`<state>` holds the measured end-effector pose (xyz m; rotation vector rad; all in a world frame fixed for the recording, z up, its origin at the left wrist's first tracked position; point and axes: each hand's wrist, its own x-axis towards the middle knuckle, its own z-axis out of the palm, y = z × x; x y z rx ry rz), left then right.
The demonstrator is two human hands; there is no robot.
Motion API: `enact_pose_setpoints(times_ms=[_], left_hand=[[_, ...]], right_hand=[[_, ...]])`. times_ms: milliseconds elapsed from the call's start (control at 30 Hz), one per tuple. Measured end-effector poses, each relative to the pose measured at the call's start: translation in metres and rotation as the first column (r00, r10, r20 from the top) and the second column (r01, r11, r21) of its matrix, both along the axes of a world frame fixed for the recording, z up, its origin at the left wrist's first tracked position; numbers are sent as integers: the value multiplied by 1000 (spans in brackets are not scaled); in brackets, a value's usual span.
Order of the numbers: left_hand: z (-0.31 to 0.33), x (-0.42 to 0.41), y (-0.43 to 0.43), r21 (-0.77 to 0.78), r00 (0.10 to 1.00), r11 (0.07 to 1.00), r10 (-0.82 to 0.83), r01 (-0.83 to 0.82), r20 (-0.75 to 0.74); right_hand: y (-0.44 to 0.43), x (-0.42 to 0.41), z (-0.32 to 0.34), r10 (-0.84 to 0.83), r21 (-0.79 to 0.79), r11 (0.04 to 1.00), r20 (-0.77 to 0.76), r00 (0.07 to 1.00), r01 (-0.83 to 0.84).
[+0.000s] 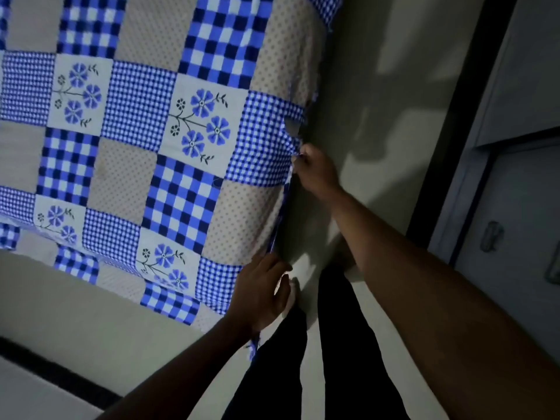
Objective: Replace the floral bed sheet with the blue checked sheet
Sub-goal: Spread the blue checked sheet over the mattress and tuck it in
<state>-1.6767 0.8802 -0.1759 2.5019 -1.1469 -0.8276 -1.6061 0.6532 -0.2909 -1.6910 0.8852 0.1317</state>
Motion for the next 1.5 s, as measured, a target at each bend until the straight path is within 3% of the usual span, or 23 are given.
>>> enact_pose_setpoints(times_ms=[133,233,333,467,533,633,767,867,967,1067,1167,1233,1300,1400,1500], left_hand=[[-3,-26,50,18,998,998,67,-67,-9],[-3,-44,92,-32,996,997,68,-70,-53],[-5,-67,138,-74,994,995,65,-71,-87],[-29,-83,196,3,998,998,63,-63,-27],[-42,-79,208,25,1000,999,-24,24,-3],[-58,-68,200,129,993,988,-98,88,71],[-85,-38,186,215,996,977,-21,2,84],[-108,-22,183,198,969,960,-223,199,108],[-116,-10,186,237,900,900,-408,367,156],[-111,7,191,182,815,823,-563,538,140],[-88,11,201,155,897,895,-433,418,84],[-78,2,211,176,935,935,-332,309,124],[-78,0,213,271,940,925,-312,267,139],[-89,16,196,476,923,814,-384,333,12],[-99,21,182,527,922,779,-385,341,-27]], right_hand=[[14,-24,-9,-167,-83,984,-82,983,160],[41,-59,-2,-190,-158,970,-32,981,182],[89,-96,14,-296,-104,948,55,954,300],[186,-151,35,-388,-70,913,165,907,403],[231,-177,37,-318,-73,939,177,931,335],[285,-209,32,-101,-260,954,199,975,152],[317,-227,21,72,-473,880,211,975,37],[320,-221,10,191,-570,821,208,959,-39],[318,-204,-1,361,-607,757,79,929,-243],[310,-190,-18,524,-564,653,-145,839,-505],[306,-176,-25,594,-551,495,-350,725,-672],[307,-166,-21,603,-515,442,-436,668,-735],[310,-158,-18,596,-484,476,-436,674,-734],[316,-154,-13,549,-435,566,-434,714,-700],[318,-156,-17,539,-469,572,-403,740,-673]])
